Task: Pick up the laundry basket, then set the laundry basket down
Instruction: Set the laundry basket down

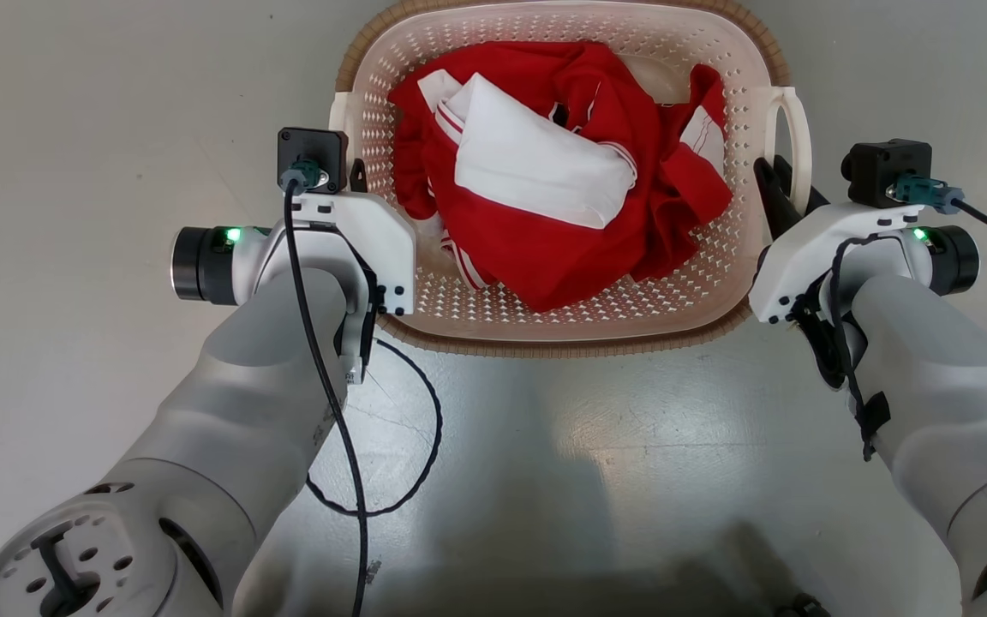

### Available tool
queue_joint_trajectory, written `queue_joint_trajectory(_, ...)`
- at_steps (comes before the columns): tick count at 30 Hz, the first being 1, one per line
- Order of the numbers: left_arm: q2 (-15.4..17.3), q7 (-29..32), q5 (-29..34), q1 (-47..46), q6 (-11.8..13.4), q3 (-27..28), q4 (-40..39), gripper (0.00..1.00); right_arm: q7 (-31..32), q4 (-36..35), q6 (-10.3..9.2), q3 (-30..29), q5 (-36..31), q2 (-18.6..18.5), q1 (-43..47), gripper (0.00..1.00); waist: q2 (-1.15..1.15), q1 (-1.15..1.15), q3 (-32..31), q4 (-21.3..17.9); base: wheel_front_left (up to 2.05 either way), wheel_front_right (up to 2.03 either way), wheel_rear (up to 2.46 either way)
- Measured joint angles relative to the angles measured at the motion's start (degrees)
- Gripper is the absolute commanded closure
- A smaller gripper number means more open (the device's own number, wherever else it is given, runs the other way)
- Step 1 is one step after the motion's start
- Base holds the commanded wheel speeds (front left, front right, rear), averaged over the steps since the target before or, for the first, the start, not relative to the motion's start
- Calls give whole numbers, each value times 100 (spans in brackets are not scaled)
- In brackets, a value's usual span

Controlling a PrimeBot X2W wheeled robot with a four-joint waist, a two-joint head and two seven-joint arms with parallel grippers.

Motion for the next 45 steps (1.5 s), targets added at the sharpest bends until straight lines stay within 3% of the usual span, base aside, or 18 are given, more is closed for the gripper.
queue_joint_trajectory(36, -7, -1, 110, -106, -3, 52, 113, 100, -4, 8, 1, 215, 307, -5, -112, 100, 0, 0, 194, -61, 0, 0, 0)
queue_joint_trajectory(38, -7, -1, 110, -106, -3, 52, 114, 86, -4, 20, 1, 229, 330, 0, -114, 100, 0, 0, 196, -66, 0, 0, 0)
queue_joint_trajectory(39, -7, -1, 110, -106, -3, 53, 116, 79, -5, 25, 1, 236, 347, 3, -116, 84, 0, 0, 196, -70, 0, 0, 0)
queue_joint_trajectory(40, -7, -1, 110, -106, -3, 53, 116, 73, -5, 25, 1, 236, 347, 3, -116, 75, 0, 0, 196, -70, 0, 0, 0)
queue_joint_trajectory(41, -7, -1, 110, -107, -3, 53, 120, 73, -4, 30, 1, 242, 348, 4, -119, 75, 0, 0, 198, -73, 0, 0, 0)
queue_joint_trajectory(42, -7, -1, 111, -108, 0, 53, 124, 59, -5, 40, 2, 253, 348, 4, -121, 67, 0, 0, 199, -75, 0, 0, 0)
queue_joint_trajectory(44, -4, -11, 111, -120, 2, 57, 145, 53, -5, 56, 4, 268, 350, 3, -121, 55, 0, 0, 199, -76, 0, 0, 0)
queue_joint_trajectory(45, 14, -23, 112, -128, 1, 58, 153, 50, -5, 57, 7, 276, 350, 5, -123, 53, 0, 0, 199, -76, 0, 0, 0)
